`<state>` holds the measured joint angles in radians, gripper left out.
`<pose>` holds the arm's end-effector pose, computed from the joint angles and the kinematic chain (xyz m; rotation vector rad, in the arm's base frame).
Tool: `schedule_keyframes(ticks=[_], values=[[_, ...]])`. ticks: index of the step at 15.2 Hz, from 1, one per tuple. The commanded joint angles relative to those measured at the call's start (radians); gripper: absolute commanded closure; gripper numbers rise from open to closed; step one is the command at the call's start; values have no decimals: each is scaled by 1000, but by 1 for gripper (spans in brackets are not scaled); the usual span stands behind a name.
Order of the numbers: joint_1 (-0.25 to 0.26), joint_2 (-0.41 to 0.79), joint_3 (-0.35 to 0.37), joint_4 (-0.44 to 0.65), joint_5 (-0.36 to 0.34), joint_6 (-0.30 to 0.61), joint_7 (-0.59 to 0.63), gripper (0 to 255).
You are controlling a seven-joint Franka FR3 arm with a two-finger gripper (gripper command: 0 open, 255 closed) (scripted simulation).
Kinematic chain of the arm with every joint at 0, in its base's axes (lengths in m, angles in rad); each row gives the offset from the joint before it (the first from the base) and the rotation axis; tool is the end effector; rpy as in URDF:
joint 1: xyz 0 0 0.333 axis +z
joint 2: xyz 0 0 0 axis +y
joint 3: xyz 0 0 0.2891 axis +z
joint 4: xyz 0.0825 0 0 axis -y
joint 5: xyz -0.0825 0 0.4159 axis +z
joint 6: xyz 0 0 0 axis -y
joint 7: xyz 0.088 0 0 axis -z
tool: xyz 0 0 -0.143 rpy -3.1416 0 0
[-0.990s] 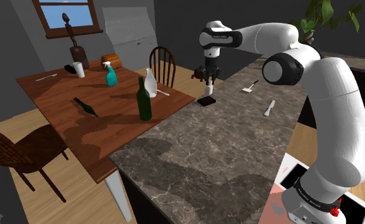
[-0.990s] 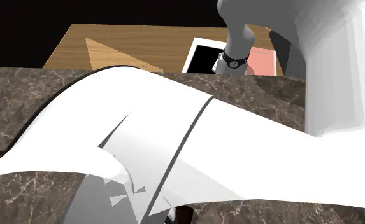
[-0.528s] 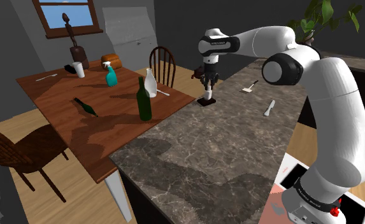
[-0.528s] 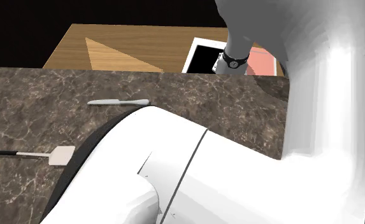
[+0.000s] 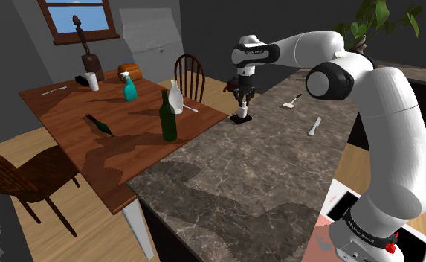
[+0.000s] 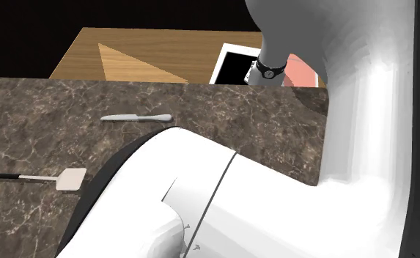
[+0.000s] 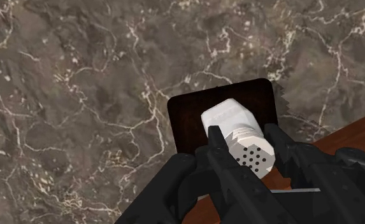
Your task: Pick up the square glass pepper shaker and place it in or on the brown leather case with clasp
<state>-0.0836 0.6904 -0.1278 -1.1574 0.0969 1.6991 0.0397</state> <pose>0.7263 -0.1224 0.3171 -3.0859 0.3835 0.2216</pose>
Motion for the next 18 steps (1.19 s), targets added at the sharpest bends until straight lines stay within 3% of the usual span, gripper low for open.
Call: schedule_keyframes(ticks=[1, 6, 10, 18], values=[[0, 0, 0, 0, 0, 0, 0, 0], [0, 0, 0, 0, 0, 0, 0, 0], [-13, 43, 1, 199, 1, -155, 6, 0], [-13, 43, 1, 199, 1, -155, 6, 0]])
